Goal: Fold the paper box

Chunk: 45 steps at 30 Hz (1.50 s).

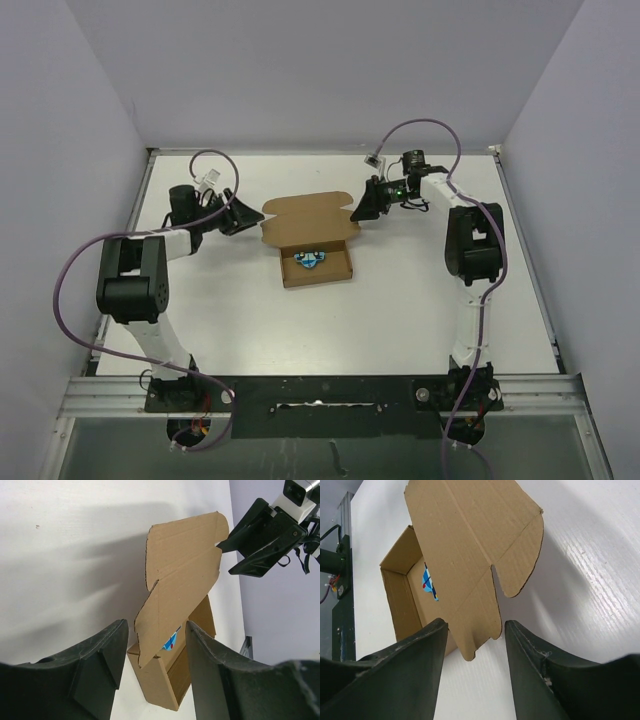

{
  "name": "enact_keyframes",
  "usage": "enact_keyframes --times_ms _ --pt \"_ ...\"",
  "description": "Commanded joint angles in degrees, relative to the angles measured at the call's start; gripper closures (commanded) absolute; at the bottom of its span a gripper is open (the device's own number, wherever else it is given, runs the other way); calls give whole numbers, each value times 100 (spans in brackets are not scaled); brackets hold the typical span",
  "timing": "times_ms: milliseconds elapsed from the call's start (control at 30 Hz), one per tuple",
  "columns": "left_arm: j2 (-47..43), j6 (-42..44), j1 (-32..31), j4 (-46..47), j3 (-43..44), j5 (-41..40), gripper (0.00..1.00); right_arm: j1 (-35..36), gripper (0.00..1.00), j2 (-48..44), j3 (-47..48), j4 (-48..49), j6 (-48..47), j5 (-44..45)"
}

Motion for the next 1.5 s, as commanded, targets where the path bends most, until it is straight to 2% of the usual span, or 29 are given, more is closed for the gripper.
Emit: enact_keyframes --times_ms 0,100,267,367,467,567,700,1000,1100,1267,1467 --pt "182 122 -69 -299 433 57 52 40 52 -11 233 -6 -12 -250" --pt "319 273 -161 -732 682 98 54 57 60 -3 251 -7 3 -246" --pt "384 292 -269 -902 783 126 63 75 76 19 266 -7 30 -246" --pt "327 284 -293 -935 774 129 78 76 89 2 268 -3 32 -242" --pt "135 283 -359 -907 673 40 95 69 96 -121 223 15 6 -173" --pt "-252 351 -555 -755 370 -356 100 83 100 -378 76 115 -7 -62" --pt "-1097 515 -1096 -540 -202 -1298 100 164 100 -1011 -510 468 5 225" --pt "-2656 1300 -2845 -312 -1325 -4439 100 796 100 -2804 -2428 1770 -119 1435" --pt "-2784 1442 -3253 -78 -1507 -5041 100 913 100 -3189 -2975 2187 -163 1845" --pt "-2762 1598 -3982 492 -1784 -6146 100 1085 100 -3543 -3535 2267 -471 2417" --pt "-2439 2032 -4885 1367 -1986 -7529 100 1229 100 -3882 -4140 2299 -803 2636"
